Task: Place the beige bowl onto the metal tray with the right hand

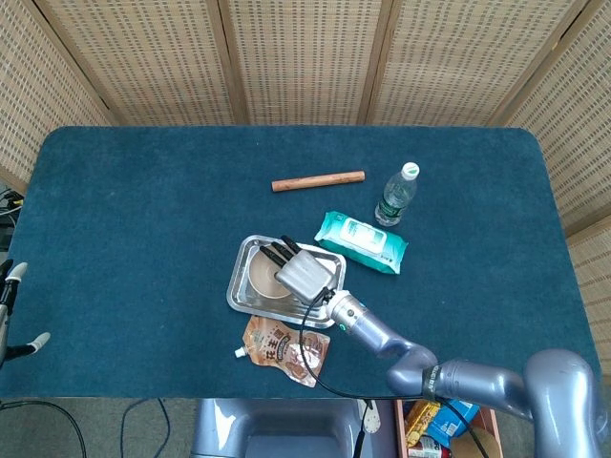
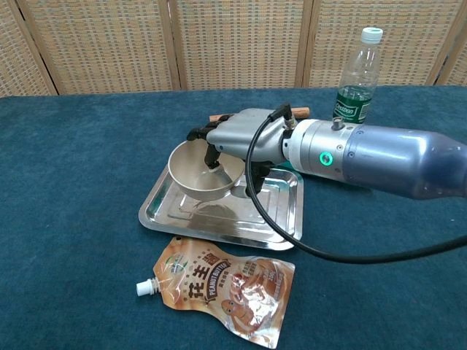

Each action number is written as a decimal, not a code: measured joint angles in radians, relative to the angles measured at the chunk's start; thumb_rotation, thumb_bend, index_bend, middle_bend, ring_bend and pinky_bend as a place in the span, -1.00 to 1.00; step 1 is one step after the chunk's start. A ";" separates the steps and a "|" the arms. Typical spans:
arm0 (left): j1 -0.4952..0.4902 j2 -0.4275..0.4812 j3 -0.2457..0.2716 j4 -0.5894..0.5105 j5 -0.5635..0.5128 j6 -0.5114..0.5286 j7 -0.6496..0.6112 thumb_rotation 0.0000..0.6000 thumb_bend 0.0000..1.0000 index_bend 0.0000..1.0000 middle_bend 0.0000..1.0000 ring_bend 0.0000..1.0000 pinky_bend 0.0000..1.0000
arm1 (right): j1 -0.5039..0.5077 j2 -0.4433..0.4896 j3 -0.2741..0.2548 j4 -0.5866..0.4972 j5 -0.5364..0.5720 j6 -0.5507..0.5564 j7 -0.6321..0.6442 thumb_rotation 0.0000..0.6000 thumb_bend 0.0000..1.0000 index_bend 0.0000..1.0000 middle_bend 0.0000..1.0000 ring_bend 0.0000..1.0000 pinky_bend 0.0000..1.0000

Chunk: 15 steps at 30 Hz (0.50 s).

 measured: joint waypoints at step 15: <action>-0.012 -0.001 0.006 -0.001 -0.009 -0.010 0.004 1.00 -1.00 -1.00 -1.00 -1.00 -1.00 | -0.002 0.071 -0.074 -0.054 -0.016 0.088 -0.019 1.00 -0.96 -1.00 -1.00 -1.00 -1.00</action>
